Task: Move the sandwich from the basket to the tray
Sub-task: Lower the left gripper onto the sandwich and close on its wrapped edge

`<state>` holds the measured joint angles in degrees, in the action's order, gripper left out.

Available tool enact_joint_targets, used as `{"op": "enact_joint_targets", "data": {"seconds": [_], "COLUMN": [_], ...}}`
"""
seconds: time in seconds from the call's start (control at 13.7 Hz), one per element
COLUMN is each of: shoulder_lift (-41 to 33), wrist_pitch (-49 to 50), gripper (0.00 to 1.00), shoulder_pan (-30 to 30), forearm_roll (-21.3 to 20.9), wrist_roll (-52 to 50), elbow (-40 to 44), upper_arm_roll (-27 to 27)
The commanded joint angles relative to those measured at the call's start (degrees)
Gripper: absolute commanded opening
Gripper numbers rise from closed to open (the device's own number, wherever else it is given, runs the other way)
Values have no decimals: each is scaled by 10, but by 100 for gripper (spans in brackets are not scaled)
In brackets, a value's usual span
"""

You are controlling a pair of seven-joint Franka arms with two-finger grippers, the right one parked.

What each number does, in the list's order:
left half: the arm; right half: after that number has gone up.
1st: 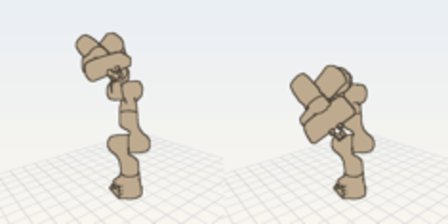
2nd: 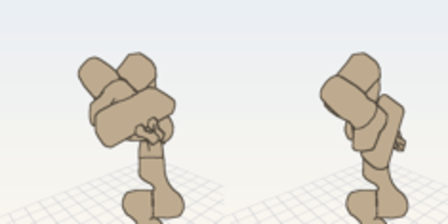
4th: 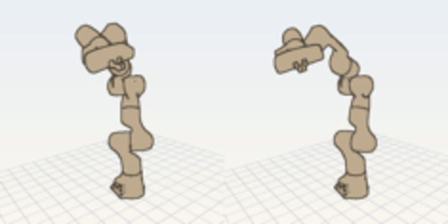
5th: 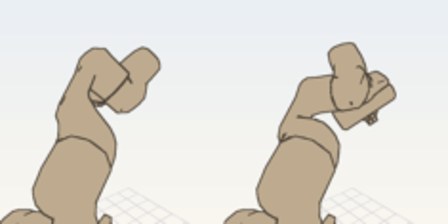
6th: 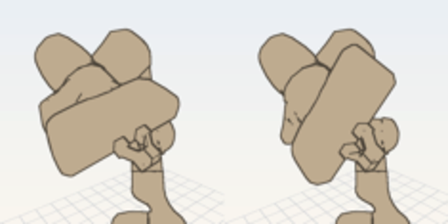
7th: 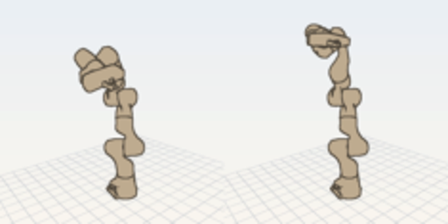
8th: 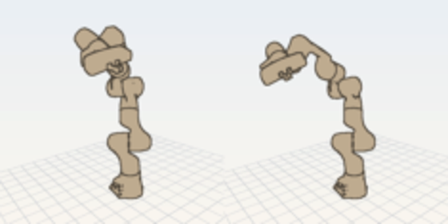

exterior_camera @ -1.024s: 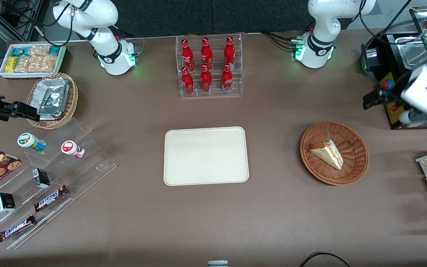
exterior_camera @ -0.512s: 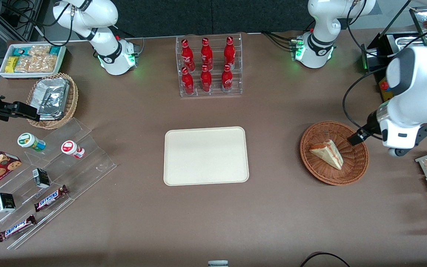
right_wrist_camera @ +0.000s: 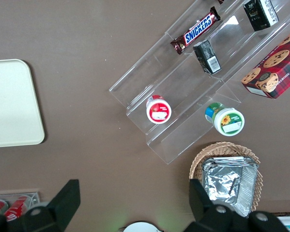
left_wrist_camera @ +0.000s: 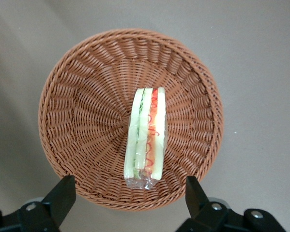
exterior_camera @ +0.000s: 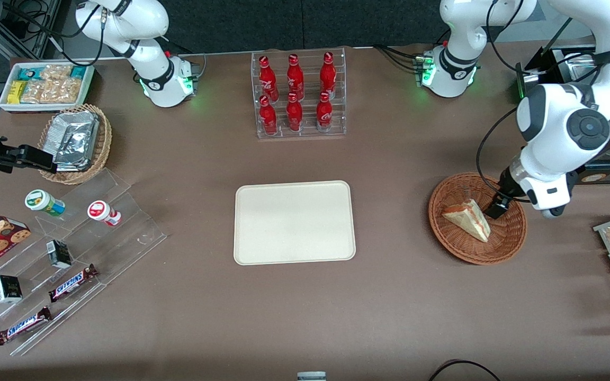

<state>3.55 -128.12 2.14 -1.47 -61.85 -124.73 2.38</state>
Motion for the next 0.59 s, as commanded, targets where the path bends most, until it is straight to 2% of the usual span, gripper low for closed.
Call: {"op": "enact_joint_targets", "data": {"seconds": [0.0, 0.51], "shoulder_lift": [-19, 15], "wrist_pitch": [-34, -114], "gripper": [100, 100], "shoulder_pan": [7, 29], "forearm_roll": [1, 1], "wrist_roll": [-14, -18], "elbow": [-42, -56], "upper_arm_roll": [0, 2]}}
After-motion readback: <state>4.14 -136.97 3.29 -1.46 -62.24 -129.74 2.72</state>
